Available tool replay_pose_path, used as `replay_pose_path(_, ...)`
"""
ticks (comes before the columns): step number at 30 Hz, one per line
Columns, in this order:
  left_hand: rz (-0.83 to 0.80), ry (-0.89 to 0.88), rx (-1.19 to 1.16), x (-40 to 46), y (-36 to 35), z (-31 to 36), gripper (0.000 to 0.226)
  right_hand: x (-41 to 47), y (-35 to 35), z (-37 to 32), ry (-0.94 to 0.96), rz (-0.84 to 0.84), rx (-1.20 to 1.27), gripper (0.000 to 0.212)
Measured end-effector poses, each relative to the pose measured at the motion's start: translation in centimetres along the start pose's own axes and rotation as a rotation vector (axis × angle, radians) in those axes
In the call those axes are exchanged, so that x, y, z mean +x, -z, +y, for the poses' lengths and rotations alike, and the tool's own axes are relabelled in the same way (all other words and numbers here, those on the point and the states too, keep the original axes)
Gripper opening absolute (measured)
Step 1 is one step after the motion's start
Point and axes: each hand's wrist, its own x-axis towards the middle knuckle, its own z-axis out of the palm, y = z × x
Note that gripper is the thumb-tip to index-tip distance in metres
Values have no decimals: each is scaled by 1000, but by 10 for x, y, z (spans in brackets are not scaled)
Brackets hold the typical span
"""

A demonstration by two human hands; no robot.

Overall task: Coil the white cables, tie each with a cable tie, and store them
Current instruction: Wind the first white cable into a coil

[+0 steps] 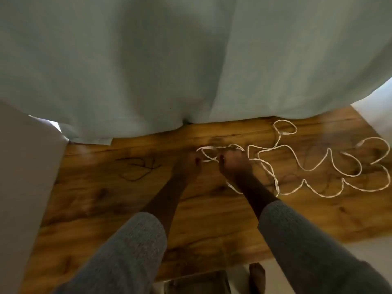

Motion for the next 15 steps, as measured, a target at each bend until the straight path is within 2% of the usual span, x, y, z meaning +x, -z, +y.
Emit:
replay_pose_path(3, 3, 113, 32, 1, -5, -8, 23, 11, -1, -11, -4, -79, 17, 26)
replay_pose_path(7, -31, 125, 10, 7, -13, -22, 35, 20, -7, -22, -20, -178, -33, 35)
replay_pose_path(11, -83, 57, -100, 9, -23, -31, 50, 19, -19, -15, -17, -77, -51, 33)
replay_pose_path(13, -54, 21, -115, 10, -26, -33, 55, 17, -22, -8, 19, -3, 14, 32)
replay_pose_path(15, 18, -23, -122, 14, -26, -36, 51, 13, -22, 0, 52, 56, 144, 29)
